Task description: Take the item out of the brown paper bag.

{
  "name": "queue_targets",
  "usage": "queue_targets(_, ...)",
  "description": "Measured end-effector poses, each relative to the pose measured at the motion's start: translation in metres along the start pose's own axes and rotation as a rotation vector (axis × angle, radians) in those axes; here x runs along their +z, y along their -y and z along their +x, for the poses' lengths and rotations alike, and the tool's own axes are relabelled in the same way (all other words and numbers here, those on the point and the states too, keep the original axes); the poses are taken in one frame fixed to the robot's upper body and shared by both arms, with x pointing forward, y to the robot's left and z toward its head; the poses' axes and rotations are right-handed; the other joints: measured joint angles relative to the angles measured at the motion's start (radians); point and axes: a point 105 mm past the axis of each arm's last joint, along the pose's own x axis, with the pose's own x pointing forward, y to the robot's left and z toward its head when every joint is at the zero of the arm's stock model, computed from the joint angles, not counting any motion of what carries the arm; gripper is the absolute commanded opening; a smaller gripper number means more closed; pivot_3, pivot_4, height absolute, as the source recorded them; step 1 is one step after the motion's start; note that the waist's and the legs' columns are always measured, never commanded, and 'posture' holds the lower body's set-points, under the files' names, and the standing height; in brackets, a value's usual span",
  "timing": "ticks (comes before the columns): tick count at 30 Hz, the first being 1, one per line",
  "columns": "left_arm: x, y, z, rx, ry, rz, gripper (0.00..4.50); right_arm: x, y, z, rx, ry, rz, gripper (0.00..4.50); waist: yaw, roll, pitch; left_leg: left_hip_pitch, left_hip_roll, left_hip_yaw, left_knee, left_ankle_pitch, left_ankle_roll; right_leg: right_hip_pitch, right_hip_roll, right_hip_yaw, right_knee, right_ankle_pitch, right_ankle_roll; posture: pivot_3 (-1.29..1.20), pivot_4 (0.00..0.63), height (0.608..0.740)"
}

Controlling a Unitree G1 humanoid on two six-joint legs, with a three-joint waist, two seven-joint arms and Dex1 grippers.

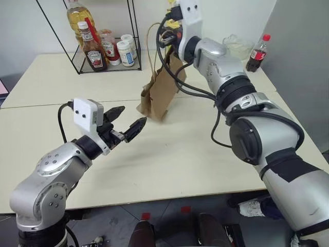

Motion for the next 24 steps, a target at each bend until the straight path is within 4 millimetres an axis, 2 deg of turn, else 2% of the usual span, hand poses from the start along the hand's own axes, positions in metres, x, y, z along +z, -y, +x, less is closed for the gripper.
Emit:
queue_targets(6, -0.003, 0.006, -0.01, 0.039, -0.005, -0.02, 4.5, -0.002, -0.028, 0.01, 0.067, 0.001, 0.03, 0.02, 0.002, 0.0, 0.0, -0.001, 0.0, -0.001, 0.001, 0.0, 0.0, 0.0, 0.0, 0.0, 0.0, 0.0, 0.0, 0.0, 0.15, 0.74)
queue_targets(16, -0.007, 0.005, -0.017, 0.071, -0.021, -0.041, 4.5, 0.005, -0.056, 0.016, 0.145, 0.033, 0.056, 0.02, 0.013, 0.0, 0.0, -0.001, 0.0, -0.001, 0.001, 0.0, 0.0, 0.0, 0.0, -0.001, 0.001, 0.0, 0.0, 0.0, 0.15, 0.74)
queue_targets(20, -0.002, 0.006, -0.02, 0.084, -0.001, -0.026, 4.5, 0.001, -0.08, 0.02, 0.209, 0.025, 0.069, 0.02, 0.015, 0.0, 0.0, -0.001, 0.0, -0.001, 0.001, 0.0, 0.0, 0.0, 0.0, -0.001, 0.001, 0.0, 0.0, 0.0, 0.15, 0.74)
queue_targets(24, -0.004, 0.005, -0.023, 0.11, -0.006, -0.028, 4.5, -0.004, -0.087, 0.021, 0.223, 0.013, 0.055, 0.02, 0.017, -0.001, 0.0, -0.001, 0.0, -0.001, 0.002, 0.0, 0.0, 0.0, 0.0, -0.001, 0.001, 0.0, 0.0, 0.0, 0.15, 0.74)
